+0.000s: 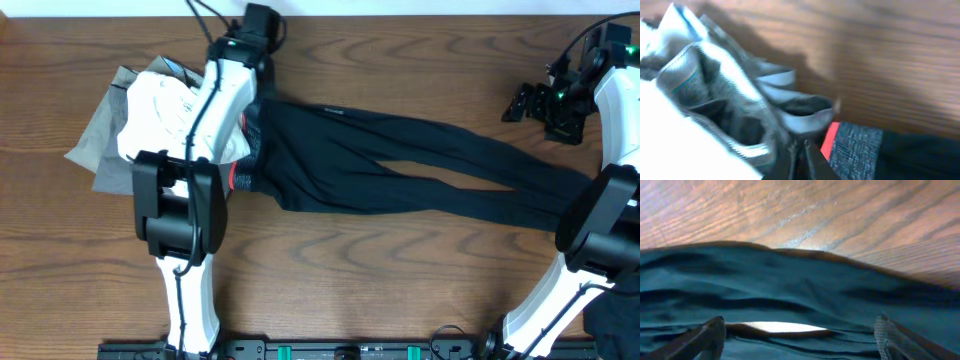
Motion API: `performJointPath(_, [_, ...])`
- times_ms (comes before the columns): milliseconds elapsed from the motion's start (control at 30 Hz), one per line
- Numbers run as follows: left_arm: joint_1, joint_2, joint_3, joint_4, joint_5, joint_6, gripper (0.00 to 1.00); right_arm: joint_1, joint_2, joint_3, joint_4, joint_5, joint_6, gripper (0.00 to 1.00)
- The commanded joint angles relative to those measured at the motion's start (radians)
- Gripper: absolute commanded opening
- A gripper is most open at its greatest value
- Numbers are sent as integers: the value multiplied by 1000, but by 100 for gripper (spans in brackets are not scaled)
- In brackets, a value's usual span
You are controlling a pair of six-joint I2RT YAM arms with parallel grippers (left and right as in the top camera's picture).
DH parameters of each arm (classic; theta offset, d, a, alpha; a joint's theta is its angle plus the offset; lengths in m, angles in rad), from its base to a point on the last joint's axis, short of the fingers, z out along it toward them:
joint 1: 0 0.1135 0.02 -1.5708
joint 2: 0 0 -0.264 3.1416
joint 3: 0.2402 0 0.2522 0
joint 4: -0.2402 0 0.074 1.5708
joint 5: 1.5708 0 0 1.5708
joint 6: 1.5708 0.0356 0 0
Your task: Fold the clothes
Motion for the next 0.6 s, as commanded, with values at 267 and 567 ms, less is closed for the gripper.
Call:
performJointPath(267, [20,-87,14,-23,-11,-32,44,-64,0,-92,80,208,87,97])
performJointPath(567, [20,-267,14,-140,97,-32,58,-202,0,-277,139,220,142,87])
